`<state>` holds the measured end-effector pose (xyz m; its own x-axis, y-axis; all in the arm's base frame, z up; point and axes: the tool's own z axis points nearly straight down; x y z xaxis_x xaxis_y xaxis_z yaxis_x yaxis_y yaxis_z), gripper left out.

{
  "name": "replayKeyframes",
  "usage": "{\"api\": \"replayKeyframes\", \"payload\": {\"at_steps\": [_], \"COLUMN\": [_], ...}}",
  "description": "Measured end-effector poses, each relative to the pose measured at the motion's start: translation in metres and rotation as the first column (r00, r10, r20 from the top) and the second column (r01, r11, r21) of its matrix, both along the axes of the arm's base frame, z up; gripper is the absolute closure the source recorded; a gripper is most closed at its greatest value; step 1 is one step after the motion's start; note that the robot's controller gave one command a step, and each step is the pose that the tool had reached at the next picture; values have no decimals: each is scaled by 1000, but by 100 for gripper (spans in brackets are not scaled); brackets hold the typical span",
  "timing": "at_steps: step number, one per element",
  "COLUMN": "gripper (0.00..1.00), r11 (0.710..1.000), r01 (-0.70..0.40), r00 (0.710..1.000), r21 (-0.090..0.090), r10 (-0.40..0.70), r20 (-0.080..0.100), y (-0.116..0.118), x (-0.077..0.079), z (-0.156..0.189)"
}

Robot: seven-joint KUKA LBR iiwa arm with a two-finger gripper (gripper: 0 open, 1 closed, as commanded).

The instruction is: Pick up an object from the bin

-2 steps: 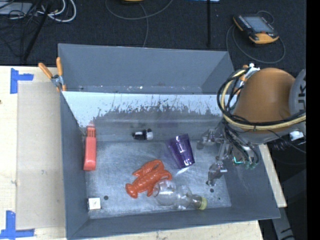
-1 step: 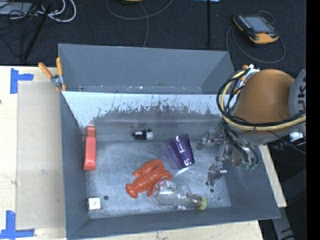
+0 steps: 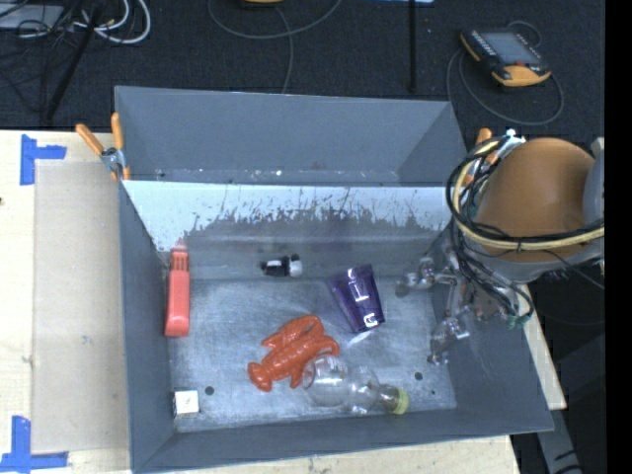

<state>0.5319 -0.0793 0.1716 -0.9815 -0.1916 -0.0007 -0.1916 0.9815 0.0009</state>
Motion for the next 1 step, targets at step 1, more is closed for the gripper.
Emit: {"api": "replayKeyframes", "payload": {"at_steps": [1], "gripper": [0], "r11": [996], "r01": [-89], "r00": [996], "r21": [-2], "r10": [89], "r20": [1], "y": [6], "x": [-18], "z": [-41]}}
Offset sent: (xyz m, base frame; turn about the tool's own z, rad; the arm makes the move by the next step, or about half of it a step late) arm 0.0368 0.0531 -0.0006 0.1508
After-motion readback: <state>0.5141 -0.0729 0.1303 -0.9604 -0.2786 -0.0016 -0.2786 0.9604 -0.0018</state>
